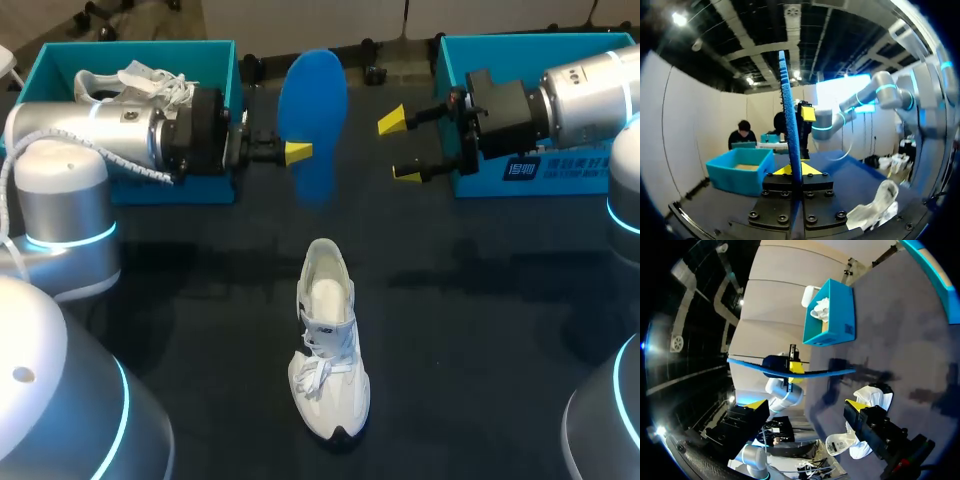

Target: Take the shoe out of the shoebox, open the shoe tongue, remove and reinsert the insole, then place the shoe into the shoebox

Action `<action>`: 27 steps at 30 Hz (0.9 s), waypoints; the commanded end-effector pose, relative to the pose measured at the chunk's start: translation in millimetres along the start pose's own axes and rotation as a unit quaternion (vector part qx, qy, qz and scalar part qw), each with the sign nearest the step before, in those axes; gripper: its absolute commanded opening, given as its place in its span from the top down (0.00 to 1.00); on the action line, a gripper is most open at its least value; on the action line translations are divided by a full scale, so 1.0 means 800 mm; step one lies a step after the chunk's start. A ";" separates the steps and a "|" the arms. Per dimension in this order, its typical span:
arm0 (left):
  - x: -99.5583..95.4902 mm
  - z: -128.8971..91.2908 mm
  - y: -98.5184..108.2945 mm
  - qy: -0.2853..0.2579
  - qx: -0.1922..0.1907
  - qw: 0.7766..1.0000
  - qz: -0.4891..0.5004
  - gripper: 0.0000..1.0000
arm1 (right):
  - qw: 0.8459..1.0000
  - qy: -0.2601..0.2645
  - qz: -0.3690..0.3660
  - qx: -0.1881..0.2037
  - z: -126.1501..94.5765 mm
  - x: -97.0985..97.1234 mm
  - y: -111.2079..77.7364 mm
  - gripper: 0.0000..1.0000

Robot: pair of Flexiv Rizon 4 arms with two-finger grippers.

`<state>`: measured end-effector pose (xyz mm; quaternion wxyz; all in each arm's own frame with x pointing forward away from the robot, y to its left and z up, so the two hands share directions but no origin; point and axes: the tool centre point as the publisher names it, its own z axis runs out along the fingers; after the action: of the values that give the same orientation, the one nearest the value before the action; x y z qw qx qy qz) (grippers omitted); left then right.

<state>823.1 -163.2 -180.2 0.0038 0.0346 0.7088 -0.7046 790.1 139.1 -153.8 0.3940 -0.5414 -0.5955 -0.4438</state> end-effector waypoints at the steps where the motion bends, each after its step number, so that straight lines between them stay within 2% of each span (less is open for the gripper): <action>1: -0.003 0.000 0.011 -0.018 0.031 0.979 0.200 1.00 | 1.000 -0.001 0.000 -0.001 0.002 0.000 0.000 0.00; 6: -0.013 -0.005 0.012 -0.024 0.026 0.975 0.218 1.00 | 1.000 -0.001 0.000 -0.001 0.002 0.000 0.000 0.00; 10: -0.012 -0.008 0.007 -0.016 -0.001 0.968 0.251 1.00 | 1.000 -0.001 0.000 -0.001 0.002 0.000 0.000 0.00; 17: -0.002 -0.005 0.004 -0.013 -0.044 0.941 0.336 1.00 | 1.000 -0.001 0.000 -0.001 0.002 0.000 0.000 0.00; 20: 0.001 -0.004 0.009 -0.019 -0.060 0.921 0.384 1.00 | 1.000 -0.001 0.000 -0.001 0.002 0.000 0.000 0.00; 22: 0.000 -0.005 0.012 -0.033 -0.052 0.912 0.406 1.00 | 1.000 -0.001 0.000 -0.001 0.002 0.000 0.000 0.00; 27: 0.000 -0.005 0.012 -0.033 -0.052 0.912 0.406 1.00 | 1.000 -0.001 0.000 -0.001 0.002 0.000 0.000 0.00</action>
<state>829.5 -159.1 -187.7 0.3070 0.3004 0.6690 -0.6066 790.2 138.6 -153.7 0.3943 -0.5410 -0.5956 -0.4439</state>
